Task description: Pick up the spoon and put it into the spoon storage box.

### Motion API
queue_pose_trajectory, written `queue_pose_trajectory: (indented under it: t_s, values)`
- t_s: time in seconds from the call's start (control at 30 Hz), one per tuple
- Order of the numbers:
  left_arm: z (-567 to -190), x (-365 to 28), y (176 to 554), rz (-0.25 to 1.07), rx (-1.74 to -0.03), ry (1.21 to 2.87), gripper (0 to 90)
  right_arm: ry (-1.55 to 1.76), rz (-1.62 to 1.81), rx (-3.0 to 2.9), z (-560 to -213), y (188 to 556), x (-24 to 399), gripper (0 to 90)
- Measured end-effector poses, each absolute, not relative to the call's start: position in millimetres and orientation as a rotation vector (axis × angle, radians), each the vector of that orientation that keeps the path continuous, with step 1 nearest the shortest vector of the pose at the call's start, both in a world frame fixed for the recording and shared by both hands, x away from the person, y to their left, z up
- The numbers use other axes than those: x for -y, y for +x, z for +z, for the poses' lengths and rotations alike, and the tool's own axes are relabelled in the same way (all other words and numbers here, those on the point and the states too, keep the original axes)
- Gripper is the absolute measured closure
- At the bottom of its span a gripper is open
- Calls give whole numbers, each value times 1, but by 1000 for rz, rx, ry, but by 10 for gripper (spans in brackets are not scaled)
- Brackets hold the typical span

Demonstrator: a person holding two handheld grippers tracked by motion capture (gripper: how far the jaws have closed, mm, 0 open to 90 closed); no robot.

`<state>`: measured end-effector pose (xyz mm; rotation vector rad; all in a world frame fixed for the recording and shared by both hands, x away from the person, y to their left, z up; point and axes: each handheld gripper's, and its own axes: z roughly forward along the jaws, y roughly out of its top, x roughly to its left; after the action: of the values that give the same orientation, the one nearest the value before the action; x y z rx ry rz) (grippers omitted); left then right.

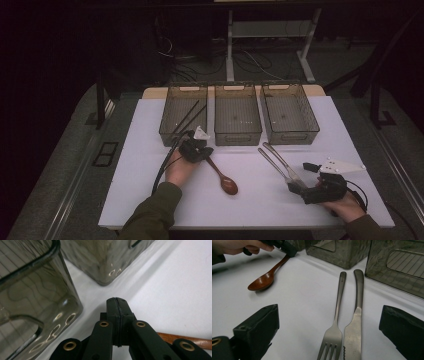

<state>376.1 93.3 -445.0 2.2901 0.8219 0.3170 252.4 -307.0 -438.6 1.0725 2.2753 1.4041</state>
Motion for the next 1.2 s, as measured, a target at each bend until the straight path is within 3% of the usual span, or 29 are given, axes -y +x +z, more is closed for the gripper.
queue_pose_trajectory:
  t_s: [1.2]
  values:
    - [-437, -152, 329, 253, -850, 2318, 892, 1078, 1416, -2263, -437, 252, 308, 21]
